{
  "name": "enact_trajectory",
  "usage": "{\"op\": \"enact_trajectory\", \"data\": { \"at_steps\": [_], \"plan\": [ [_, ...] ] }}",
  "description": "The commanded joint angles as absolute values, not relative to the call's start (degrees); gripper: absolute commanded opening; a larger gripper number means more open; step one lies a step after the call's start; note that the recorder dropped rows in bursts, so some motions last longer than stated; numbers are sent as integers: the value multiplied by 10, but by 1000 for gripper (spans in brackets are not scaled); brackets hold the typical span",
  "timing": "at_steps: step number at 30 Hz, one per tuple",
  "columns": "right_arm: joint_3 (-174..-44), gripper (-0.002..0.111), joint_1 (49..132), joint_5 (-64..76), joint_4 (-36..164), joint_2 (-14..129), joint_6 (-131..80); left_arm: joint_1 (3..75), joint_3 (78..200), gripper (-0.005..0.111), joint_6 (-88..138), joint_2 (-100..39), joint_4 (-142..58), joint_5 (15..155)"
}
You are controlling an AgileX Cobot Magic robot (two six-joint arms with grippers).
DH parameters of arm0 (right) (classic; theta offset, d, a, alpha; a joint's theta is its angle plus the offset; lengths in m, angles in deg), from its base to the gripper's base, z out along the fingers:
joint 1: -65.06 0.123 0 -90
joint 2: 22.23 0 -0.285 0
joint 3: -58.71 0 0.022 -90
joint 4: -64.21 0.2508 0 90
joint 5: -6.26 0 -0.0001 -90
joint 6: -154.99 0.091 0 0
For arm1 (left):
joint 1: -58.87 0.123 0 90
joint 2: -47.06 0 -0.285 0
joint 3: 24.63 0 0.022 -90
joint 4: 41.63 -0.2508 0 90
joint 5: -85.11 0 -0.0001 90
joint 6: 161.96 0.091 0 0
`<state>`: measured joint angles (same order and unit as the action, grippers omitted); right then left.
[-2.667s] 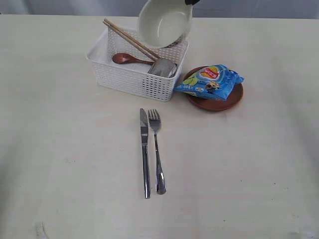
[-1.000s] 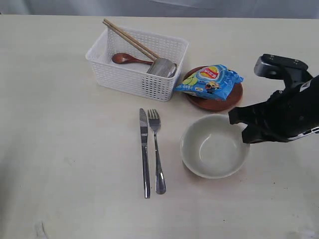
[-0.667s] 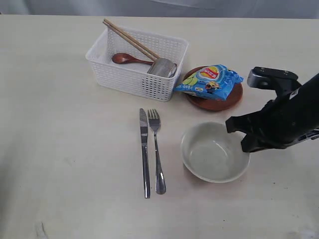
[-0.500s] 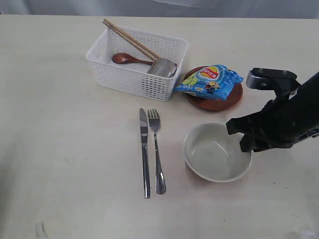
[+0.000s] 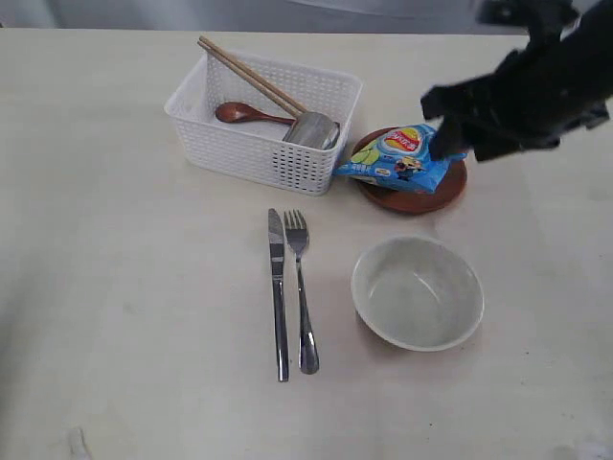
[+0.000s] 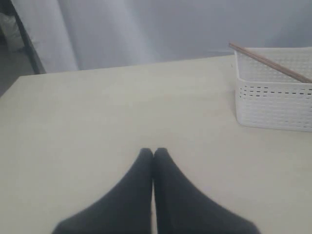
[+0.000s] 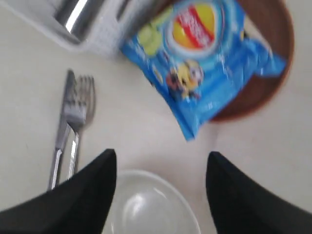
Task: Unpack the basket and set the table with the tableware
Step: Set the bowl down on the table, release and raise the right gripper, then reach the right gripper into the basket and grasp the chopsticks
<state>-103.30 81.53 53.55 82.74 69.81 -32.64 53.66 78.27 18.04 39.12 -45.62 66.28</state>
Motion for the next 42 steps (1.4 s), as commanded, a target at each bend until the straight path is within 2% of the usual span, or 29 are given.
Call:
{"op": "enact_trajectory", "data": {
  "at_steps": [1, 10, 16, 20, 26, 32, 38, 42],
  "plan": [
    [-1119, 62, 843, 540, 821, 711, -290, 538, 781, 0, 180, 393, -459, 667],
    [-1316, 63, 895, 617, 821, 886, -213, 538, 781, 0, 180, 393, -459, 667],
    [-1441, 78, 904, 683, 831, 1006, -180, 538, 781, 0, 180, 393, -459, 667],
    [-1490, 78, 905, 689, 844, 1057, -164, 538, 781, 0, 180, 393, -459, 667],
    [-1541, 71, 921, 625, 871, 1087, -241, 521, 781, 0, 180, 393, -459, 667],
    [-1587, 70, 975, 582, 738, 1128, -307, 520, 781, 0, 180, 393, -459, 667],
    [-1619, 70, 1020, 584, 534, 1173, -254, 520, 781, 0, 180, 393, -459, 667],
    [-1622, 65, 1032, 569, 494, 1193, -246, 520, 781, 0, 180, 393, -459, 667]
  ]
}}
